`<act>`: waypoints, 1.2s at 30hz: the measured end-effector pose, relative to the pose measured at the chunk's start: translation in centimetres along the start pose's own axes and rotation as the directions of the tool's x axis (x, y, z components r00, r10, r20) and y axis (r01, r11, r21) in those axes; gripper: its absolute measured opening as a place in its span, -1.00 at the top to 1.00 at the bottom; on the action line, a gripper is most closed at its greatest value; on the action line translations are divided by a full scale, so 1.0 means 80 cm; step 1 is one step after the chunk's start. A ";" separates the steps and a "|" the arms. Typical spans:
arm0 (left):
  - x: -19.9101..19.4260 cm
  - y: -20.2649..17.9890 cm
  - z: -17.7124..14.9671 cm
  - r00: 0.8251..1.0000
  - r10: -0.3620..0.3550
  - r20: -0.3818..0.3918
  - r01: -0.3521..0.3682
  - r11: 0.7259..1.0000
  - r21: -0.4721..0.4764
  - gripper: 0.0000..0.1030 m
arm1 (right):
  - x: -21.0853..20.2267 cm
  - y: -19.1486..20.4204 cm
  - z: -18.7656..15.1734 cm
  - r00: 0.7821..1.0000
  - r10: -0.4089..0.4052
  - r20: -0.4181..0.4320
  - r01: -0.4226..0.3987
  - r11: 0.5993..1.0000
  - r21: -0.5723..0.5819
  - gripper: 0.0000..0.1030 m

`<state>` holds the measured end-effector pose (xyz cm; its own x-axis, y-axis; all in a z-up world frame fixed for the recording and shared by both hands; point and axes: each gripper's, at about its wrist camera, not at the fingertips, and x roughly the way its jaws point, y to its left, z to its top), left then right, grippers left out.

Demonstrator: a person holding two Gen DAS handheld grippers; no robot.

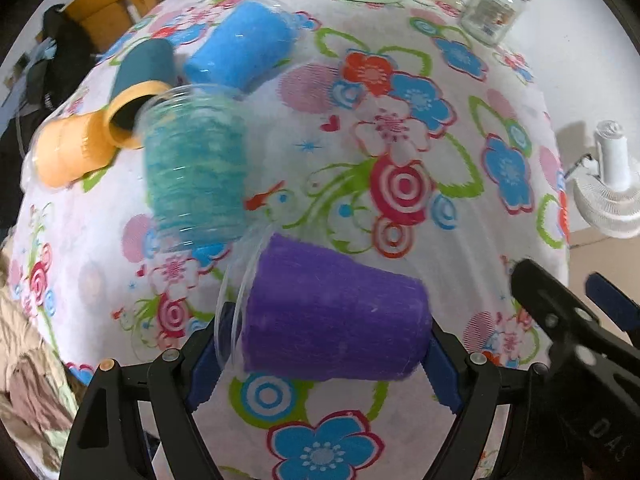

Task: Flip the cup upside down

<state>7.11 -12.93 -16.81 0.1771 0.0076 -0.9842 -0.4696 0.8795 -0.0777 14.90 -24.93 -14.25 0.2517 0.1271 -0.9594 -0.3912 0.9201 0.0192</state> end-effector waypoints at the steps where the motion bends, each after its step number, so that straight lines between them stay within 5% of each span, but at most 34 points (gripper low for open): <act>1: 0.004 0.000 0.005 1.000 -0.008 -0.004 0.009 1.000 0.004 -0.75 | 0.000 -0.001 0.000 1.000 0.000 -0.002 0.000 1.000 0.003 -0.83; 8: -0.005 -0.020 0.010 1.000 -0.022 -0.004 0.022 0.995 0.092 -0.87 | -0.013 -0.014 -0.002 1.000 0.006 0.015 -0.007 0.998 0.055 -0.83; 19: -0.092 -0.023 0.025 0.990 -0.031 0.140 -0.011 0.958 0.288 -0.87 | -0.076 -0.028 -0.019 0.995 0.044 0.092 -0.066 0.968 0.243 -0.82; 27: -0.124 -0.002 0.041 0.984 -0.080 0.157 0.004 0.900 0.437 -0.87 | -0.111 0.001 -0.033 0.987 0.038 0.155 -0.096 0.918 0.386 -0.82; 36: -0.127 0.019 0.066 0.981 -0.113 0.156 -0.007 0.787 0.617 -0.87 | -0.101 0.034 -0.056 0.990 0.026 0.136 -0.103 0.792 0.601 -0.82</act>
<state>9.18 -9.16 -6.06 0.3620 -0.0179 -0.9320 0.1632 0.9856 0.0445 7.80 -25.08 -7.69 0.3595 0.1999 -0.9115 0.1962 0.9387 0.2833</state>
